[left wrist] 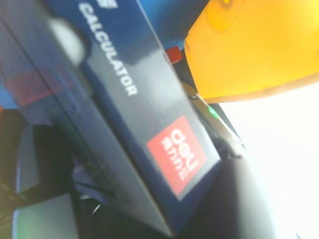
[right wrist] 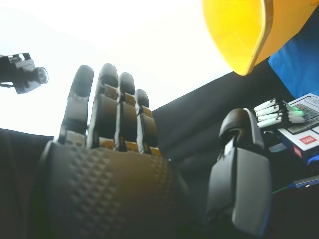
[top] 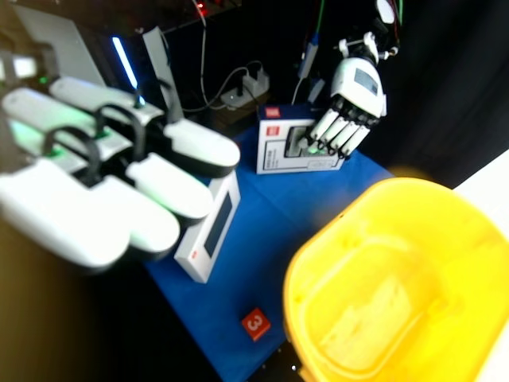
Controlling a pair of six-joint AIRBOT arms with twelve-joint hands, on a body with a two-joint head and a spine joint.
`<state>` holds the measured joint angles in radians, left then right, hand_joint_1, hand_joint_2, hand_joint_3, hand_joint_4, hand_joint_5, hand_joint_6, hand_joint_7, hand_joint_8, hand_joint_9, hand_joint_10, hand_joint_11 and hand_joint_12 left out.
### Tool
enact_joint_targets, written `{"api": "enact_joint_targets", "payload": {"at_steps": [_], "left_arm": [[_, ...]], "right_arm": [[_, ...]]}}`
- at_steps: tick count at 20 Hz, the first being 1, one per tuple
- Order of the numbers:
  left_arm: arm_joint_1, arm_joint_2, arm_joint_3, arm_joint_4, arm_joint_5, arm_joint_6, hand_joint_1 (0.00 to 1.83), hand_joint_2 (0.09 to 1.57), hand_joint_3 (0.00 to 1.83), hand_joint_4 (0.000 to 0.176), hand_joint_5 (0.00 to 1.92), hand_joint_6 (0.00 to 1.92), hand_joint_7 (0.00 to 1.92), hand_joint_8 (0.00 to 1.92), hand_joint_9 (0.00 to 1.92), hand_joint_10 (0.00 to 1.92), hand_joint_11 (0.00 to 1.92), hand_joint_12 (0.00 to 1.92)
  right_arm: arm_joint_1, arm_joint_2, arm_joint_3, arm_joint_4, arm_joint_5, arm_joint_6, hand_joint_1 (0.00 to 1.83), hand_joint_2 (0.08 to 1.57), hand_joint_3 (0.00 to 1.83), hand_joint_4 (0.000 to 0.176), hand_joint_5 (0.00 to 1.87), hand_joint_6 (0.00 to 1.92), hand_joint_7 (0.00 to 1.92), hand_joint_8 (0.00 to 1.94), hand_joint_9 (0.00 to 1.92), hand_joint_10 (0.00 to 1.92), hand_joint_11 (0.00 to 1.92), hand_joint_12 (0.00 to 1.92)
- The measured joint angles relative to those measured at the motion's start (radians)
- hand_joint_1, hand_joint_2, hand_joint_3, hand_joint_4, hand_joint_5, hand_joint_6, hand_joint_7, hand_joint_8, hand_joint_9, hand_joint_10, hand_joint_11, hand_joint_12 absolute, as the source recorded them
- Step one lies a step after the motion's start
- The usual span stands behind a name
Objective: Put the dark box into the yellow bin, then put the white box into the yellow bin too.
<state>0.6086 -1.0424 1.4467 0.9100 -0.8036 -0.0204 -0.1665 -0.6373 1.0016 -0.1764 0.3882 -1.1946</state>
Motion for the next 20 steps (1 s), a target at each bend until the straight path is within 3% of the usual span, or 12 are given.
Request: {"api": "enact_joint_targets", "payload": {"at_steps": [2,3,4,5,9,10,11,13,15,16,17,20], "left_arm": [[-0.020,0.012,-0.001,-0.004,0.013,0.028,1.29,1.02,0.00,0.000,1.29,0.23,1.16,0.98,1.13,1.23,1.02,1.60],[-0.035,0.020,-0.001,-0.018,0.014,0.035,1.38,1.03,0.00,0.000,1.13,0.50,1.21,0.61,1.13,1.04,0.96,1.23],[-0.081,0.038,0.000,-0.089,0.004,0.068,1.32,1.04,0.00,0.000,1.19,0.31,1.18,0.87,1.16,1.05,1.01,1.30],[-0.084,0.039,0.002,-0.094,-0.001,0.070,1.31,1.02,0.01,0.000,1.17,0.41,1.24,0.75,1.17,0.85,0.97,1.24],[-0.125,0.034,0.012,-0.080,-0.005,0.108,1.29,1.07,0.00,0.000,1.15,0.39,1.09,1.06,1.13,1.00,0.95,1.40],[-0.146,0.034,0.018,-0.104,-0.005,0.125,1.37,1.07,0.01,0.000,1.04,0.66,1.08,0.85,1.05,1.09,0.89,1.10],[-0.167,0.034,0.027,-0.124,-0.009,0.128,1.39,1.04,0.00,0.000,1.12,0.54,1.15,0.67,1.11,1.04,0.95,1.01],[-0.207,0.027,0.046,-0.149,-0.007,0.141,1.28,1.02,0.00,0.000,1.15,0.66,1.29,0.50,1.31,0.30,1.09,0.76],[-0.231,0.008,0.060,-0.148,0.003,0.158,1.40,0.99,0.00,0.000,1.09,0.73,1.42,0.08,1.29,0.67,1.18,0.58],[-0.237,-0.007,0.067,-0.156,0.005,0.168,1.32,0.98,0.01,0.000,1.21,0.48,1.44,0.25,1.35,0.38,1.19,0.60],[-0.239,-0.023,0.076,-0.175,0.005,0.173,1.32,0.98,0.01,0.000,1.21,0.48,1.44,0.25,1.35,0.38,1.19,0.60],[-0.246,-0.070,0.121,-0.233,0.003,0.190,1.40,1.03,0.00,0.000,1.01,0.87,1.21,0.45,1.24,0.74,1.18,0.55]], "right_arm": [[0.000,0.000,0.000,0.001,0.000,0.000,0.47,0.96,0.00,0.009,0.22,0.00,0.35,0.00,0.35,0.00,0.00,0.53],[0.000,0.000,0.000,0.000,0.000,0.000,0.47,0.96,0.00,0.010,0.22,0.00,0.35,0.00,0.35,0.00,0.00,0.55],[0.000,-0.001,-0.002,0.000,0.001,0.000,0.47,0.97,0.00,0.010,0.22,0.00,0.34,0.00,0.34,0.00,0.00,0.59],[0.000,-0.001,-0.002,0.000,0.001,0.000,0.47,0.97,0.00,0.009,0.22,0.00,0.33,0.00,0.34,0.00,0.00,0.60],[0.000,-0.001,-0.002,0.000,0.000,0.000,0.46,0.98,0.00,0.000,0.19,0.00,0.32,0.00,0.35,0.00,0.00,0.62],[0.000,-0.001,-0.002,0.000,0.001,0.000,0.45,0.98,0.00,0.000,0.20,0.00,0.33,0.00,0.36,0.01,0.00,0.65],[0.000,-0.002,-0.002,0.000,0.001,0.000,0.44,0.97,0.00,0.006,0.20,0.00,0.34,0.01,0.37,0.01,0.00,0.66],[0.000,-0.002,-0.002,0.000,0.000,0.000,0.45,0.98,0.00,0.013,0.21,0.01,0.36,0.01,0.38,0.01,0.00,0.65],[0.000,-0.012,0.000,0.000,0.003,0.000,0.43,0.99,0.00,0.007,0.21,0.00,0.37,0.01,0.37,0.00,0.00,0.62],[0.000,-0.020,0.004,0.000,0.002,0.000,0.43,0.98,0.00,0.002,0.21,0.00,0.37,0.00,0.36,0.00,0.00,0.59],[0.000,-0.028,0.006,0.000,0.002,0.000,0.43,0.98,0.00,0.002,0.21,0.00,0.37,0.00,0.36,0.00,0.00,0.59],[0.000,-0.048,0.014,0.000,0.002,0.000,0.45,0.96,0.00,0.000,0.22,0.00,0.37,0.00,0.36,0.00,0.00,0.58]]}}
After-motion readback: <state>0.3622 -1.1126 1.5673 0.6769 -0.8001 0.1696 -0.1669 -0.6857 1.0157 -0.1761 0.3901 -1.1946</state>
